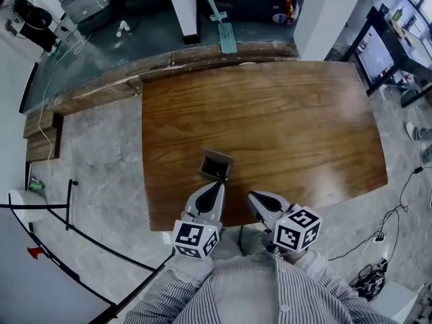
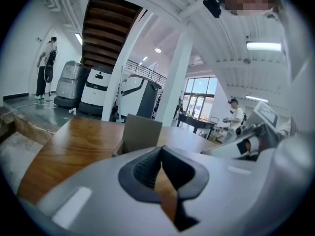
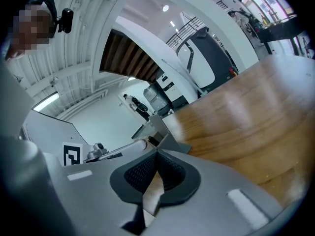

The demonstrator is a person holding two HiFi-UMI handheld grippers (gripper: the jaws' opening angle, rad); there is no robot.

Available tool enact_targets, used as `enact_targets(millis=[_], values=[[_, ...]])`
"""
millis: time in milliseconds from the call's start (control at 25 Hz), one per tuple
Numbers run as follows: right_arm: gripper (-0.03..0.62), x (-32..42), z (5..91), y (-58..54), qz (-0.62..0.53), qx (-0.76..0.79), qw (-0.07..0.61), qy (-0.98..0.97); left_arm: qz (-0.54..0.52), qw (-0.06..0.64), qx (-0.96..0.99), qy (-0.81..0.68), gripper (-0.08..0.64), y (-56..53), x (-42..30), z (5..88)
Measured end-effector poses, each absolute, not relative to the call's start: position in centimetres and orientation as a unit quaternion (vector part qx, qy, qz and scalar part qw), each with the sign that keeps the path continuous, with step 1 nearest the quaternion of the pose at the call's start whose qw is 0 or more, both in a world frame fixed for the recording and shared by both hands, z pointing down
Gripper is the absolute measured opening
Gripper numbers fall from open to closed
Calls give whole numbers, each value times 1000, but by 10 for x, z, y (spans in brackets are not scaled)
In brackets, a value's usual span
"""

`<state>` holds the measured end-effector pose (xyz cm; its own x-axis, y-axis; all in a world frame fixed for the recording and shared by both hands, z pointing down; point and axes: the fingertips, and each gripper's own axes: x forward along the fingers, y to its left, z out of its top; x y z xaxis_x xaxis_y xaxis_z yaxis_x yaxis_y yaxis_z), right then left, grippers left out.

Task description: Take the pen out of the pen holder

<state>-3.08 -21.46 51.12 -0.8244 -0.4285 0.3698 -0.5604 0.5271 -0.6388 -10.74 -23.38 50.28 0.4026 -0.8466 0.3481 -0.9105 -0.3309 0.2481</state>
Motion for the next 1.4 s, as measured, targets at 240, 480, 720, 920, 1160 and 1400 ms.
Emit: enact_targets(millis=[240,480,720,920,1160,1400], values=[[-2,-31,518,-210,409,281,79,-864,91,203,816,-533,81,-237,-108,508],[-2,-25,520,-209,419,288,72,-858,120,180,825,-521,133,-242,-102,509],[-2,-18,524,-206,426,298,68,-852,159,156,832,-509,178,-251,-96,516],[-2,-11,528,-208,432,306,64,-846,163,155,827,-515,163,-260,-96,519],[-2,-8,529,-208,432,308,58,-845,157,160,818,-529,118,-260,-100,519],[-2,-12,524,-209,429,302,56,-849,153,159,807,-548,92,-262,-112,512]])
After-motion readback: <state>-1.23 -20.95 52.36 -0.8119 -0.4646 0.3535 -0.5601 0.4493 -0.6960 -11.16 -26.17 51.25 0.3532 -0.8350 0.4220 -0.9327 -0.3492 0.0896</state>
